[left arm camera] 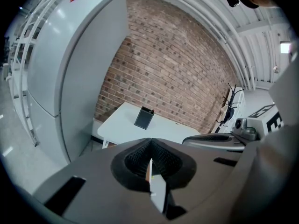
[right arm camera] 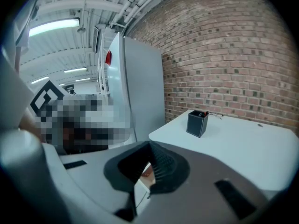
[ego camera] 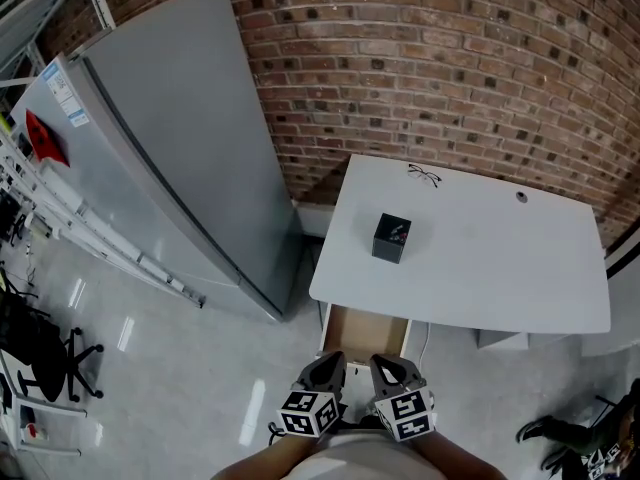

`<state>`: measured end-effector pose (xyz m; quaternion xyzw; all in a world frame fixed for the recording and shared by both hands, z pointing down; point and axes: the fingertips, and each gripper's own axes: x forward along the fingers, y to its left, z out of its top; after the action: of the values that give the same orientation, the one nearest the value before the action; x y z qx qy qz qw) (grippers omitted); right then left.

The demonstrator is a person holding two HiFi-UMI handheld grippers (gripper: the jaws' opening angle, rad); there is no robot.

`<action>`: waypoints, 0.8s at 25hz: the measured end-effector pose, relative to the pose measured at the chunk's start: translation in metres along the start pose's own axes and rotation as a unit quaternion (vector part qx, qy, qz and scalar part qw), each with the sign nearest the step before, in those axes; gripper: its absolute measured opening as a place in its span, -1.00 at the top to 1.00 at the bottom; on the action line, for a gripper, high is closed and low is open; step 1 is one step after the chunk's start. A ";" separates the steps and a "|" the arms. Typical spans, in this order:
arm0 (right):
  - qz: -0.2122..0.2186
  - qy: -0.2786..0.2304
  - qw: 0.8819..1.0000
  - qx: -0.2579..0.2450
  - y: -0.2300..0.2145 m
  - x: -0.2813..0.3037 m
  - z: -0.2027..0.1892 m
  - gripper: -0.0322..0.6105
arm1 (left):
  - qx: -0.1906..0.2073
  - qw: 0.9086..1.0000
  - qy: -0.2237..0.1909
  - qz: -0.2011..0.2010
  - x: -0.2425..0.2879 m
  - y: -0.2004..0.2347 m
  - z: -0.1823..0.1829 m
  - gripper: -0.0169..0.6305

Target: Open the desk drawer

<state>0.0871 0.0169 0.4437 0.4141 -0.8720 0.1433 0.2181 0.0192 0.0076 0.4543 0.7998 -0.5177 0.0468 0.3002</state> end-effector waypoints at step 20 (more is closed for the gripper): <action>0.009 0.016 1.000 -0.008 -0.006 0.002 -0.006 0.85 | -0.006 1.000 0.000 0.004 0.006 -0.002 -0.004 0.93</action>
<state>0.0919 0.0148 0.4503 0.4019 -0.8734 0.1454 0.2337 0.0244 0.0052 0.4588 0.7958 -0.5217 0.0448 0.3043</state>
